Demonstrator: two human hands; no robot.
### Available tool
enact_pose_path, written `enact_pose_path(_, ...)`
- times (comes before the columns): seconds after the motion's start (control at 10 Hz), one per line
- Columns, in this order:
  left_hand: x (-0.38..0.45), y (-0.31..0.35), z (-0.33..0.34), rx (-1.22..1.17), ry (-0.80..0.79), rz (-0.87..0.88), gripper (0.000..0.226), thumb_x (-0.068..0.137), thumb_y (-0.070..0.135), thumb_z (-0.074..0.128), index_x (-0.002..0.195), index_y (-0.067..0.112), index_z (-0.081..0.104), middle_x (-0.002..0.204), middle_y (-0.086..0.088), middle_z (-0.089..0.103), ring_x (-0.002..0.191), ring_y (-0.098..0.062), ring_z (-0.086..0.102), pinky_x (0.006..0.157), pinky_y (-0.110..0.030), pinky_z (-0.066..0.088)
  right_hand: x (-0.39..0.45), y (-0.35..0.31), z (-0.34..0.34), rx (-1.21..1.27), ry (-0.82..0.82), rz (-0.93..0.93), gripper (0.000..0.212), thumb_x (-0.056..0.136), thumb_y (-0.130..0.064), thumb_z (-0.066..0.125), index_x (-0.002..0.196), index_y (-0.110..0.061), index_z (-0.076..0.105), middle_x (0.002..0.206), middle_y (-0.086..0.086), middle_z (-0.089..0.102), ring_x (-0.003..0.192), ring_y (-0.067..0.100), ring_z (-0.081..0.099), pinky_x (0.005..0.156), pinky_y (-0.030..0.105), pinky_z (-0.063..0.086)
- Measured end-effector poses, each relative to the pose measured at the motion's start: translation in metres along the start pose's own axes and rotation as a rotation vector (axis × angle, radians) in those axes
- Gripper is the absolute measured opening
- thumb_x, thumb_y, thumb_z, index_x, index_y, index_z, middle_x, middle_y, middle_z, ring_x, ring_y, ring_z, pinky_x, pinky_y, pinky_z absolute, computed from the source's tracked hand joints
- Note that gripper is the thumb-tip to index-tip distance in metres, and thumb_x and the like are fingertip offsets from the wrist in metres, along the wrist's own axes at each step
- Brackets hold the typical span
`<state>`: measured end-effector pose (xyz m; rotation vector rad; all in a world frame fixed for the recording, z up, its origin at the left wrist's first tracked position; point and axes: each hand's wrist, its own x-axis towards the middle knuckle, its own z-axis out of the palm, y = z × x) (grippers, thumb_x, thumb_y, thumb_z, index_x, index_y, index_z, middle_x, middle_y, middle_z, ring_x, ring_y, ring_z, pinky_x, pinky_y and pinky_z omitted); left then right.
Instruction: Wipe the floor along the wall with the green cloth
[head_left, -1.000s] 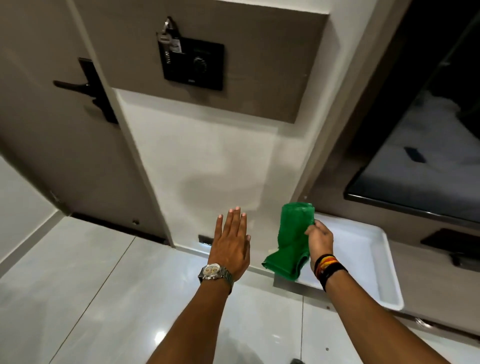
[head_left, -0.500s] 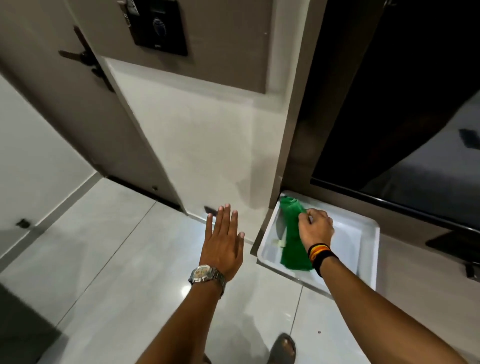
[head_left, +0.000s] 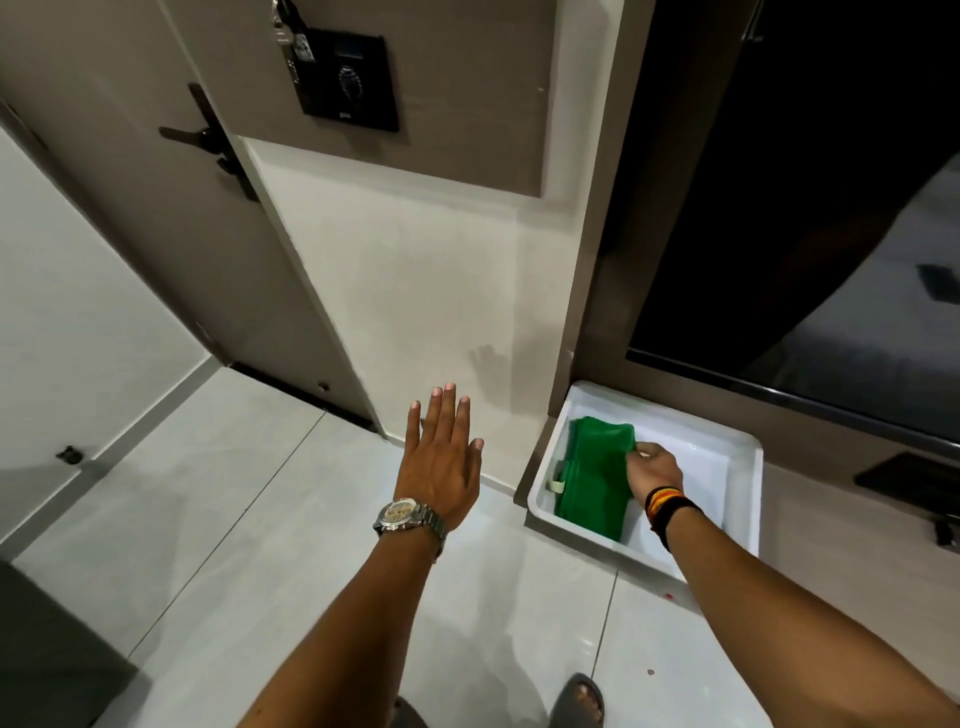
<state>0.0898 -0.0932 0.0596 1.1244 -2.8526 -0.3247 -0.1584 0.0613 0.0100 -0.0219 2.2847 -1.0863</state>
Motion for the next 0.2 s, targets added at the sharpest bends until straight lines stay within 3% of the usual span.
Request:
enact_pose_path(0.1,0.009,-0.008,-0.009,0.040,0.025,0.012,0.070,0.111,0.044,0.010,0.174,0.014,0.006,0.183,-0.009,-0.006,0.171,-0.027,-0.009,0.134,-0.043,-0.021,-0.019,-0.001,-0.004,-0.137,0.033,-0.159,0.045,0.100,-0.021,0.054,0.144,-0.009,0.051,0.141,0.017,0.059,0.128,0.037,0.056,0.110,0.040,0.043)
enact_pose_path(0.2,0.025,-0.017,-0.029,0.031,0.127,0.033,0.066,0.115,0.038,0.022,0.174,0.011,0.005,0.183,-0.012,-0.005,0.171,-0.030,-0.009,0.136,-0.046,-0.017,-0.062,0.022,-0.004,-0.106,-0.011,-0.323,0.043,0.099,-0.024,0.062,0.141,-0.015,0.055,0.144,0.014,0.057,0.130,0.030,0.056,0.108,0.035,0.045)
